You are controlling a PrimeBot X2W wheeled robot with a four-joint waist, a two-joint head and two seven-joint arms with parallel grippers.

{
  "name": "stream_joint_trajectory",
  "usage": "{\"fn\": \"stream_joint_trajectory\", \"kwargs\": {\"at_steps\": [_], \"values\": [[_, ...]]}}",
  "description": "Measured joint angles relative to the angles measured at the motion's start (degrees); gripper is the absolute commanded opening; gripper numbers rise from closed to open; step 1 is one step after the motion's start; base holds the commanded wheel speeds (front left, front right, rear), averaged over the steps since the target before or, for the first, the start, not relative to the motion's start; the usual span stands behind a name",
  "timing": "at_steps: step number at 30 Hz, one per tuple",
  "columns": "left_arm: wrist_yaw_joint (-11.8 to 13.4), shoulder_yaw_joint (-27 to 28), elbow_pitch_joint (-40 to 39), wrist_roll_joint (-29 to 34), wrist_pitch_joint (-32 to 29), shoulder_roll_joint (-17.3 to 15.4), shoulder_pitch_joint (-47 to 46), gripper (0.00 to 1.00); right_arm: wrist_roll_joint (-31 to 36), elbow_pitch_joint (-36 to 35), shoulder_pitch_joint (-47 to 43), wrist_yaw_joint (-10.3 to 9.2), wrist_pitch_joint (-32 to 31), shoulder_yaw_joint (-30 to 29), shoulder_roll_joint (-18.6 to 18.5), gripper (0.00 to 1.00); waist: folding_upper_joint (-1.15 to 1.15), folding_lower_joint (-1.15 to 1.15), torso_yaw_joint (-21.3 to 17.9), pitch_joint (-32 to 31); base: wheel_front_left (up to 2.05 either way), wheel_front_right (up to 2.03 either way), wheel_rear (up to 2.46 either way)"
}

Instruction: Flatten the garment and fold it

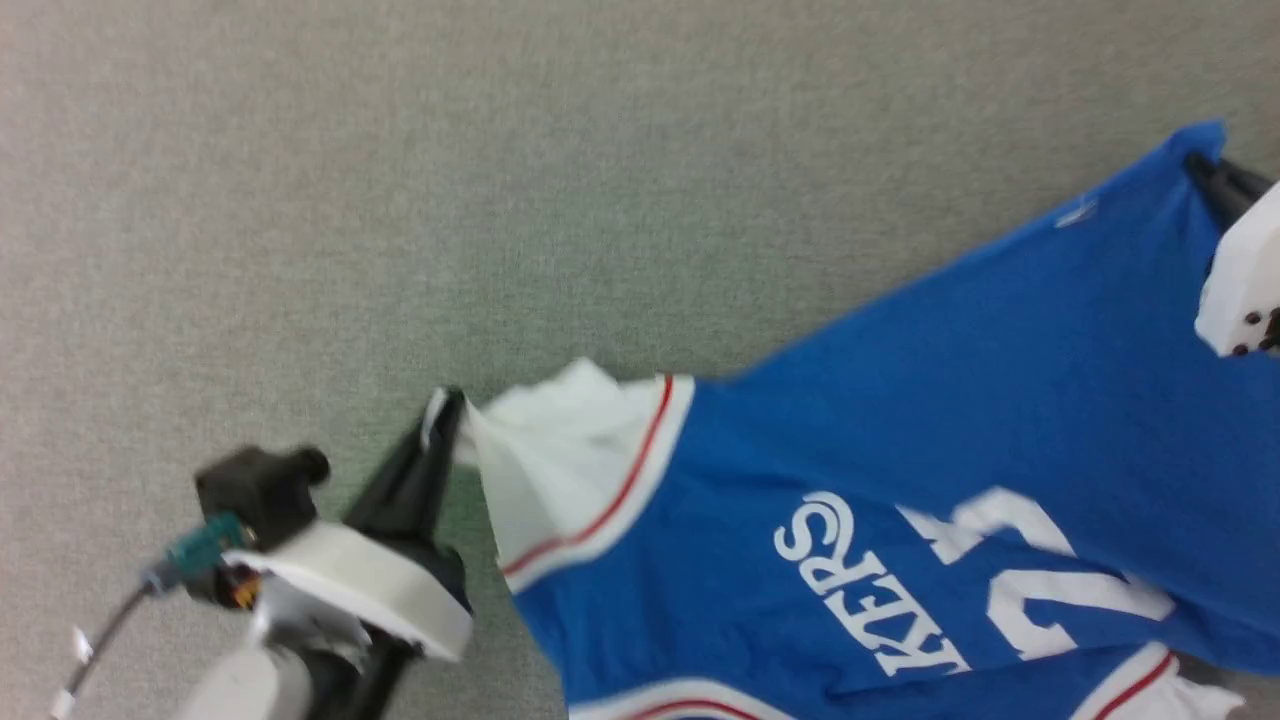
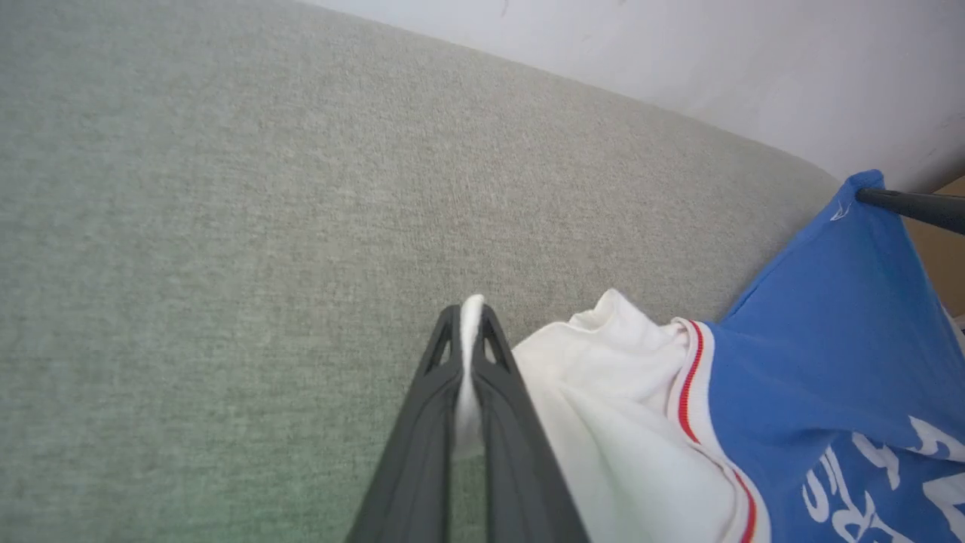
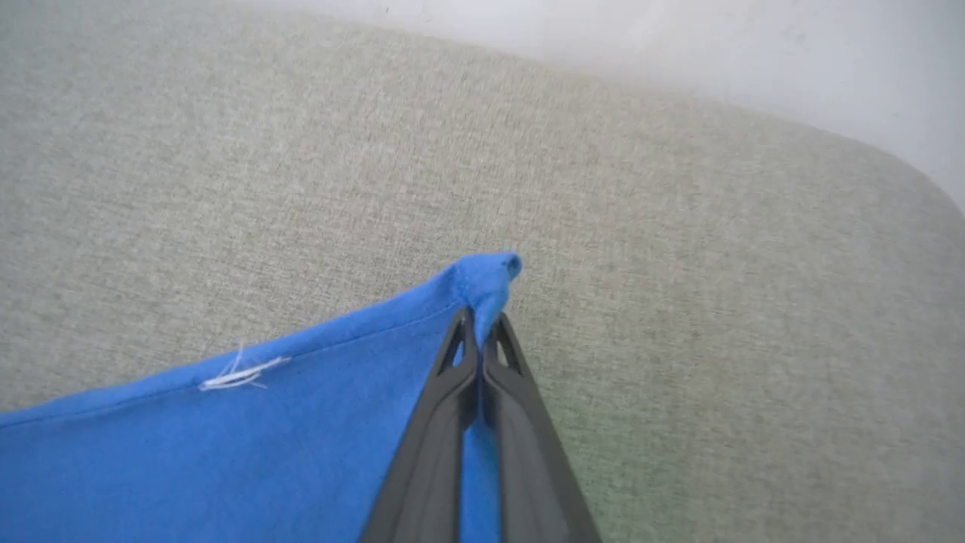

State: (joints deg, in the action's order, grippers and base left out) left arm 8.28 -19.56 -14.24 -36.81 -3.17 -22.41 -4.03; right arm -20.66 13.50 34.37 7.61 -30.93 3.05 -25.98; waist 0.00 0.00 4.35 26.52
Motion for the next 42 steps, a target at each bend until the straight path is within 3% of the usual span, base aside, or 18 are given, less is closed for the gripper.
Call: {"fn": "stream_joint_trajectory", "kwargs": {"at_steps": [10, 20, 27, 34, 42], "values": [[-1.3, 3.2, 4.4, 2.7, -3.1, -5.4, -15.9, 0.0, 2.3, -3.2, 1.5, 0.0, 9.6, -7.4, 3.1, 0.0, 0.0, 0.0, -2.1, -8.3, 0.0, 0.0, 0.0], [-4.9, 3.6, 12.4, 6.7, -6.5, -8.5, -40.0, 0.0, 4.2, -3.6, 8.6, 0.0, 12.0, -6.2, 5.9, 0.0, 0.0, -0.01, -4.4, -16.3, 0.0, 0.0, 0.0], [-7.8, 3.4, 18.0, 7.9, -11.4, -11.0, -52.9, 0.0, 4.6, -3.3, 15.2, 0.0, 10.2, -1.7, 5.9, 0.0, 0.0, -0.01, -6.9, -19.9, 0.0, 0.0, 0.0], [-9.3, 2.6, 19.7, 5.7, -19.6, -11.1, -60.2, 0.0, 2.1, -2.9, 19.5, 0.0, 5.8, 0.8, 5.4, 0.0, 0.0, -0.01, -9.2, -21.4, 0.0, 0.0, 0.0], [-7.7, 2.4, 17.9, 4.0, -29.2, -12.0, -65.7, 0.0, -0.6, -4.5, 25.0, 0.0, -1.1, 1.9, 3.6, 0.0, 0.0, 0.0, -10.3, -17.4, 0.0, 0.0, 0.0]]}}
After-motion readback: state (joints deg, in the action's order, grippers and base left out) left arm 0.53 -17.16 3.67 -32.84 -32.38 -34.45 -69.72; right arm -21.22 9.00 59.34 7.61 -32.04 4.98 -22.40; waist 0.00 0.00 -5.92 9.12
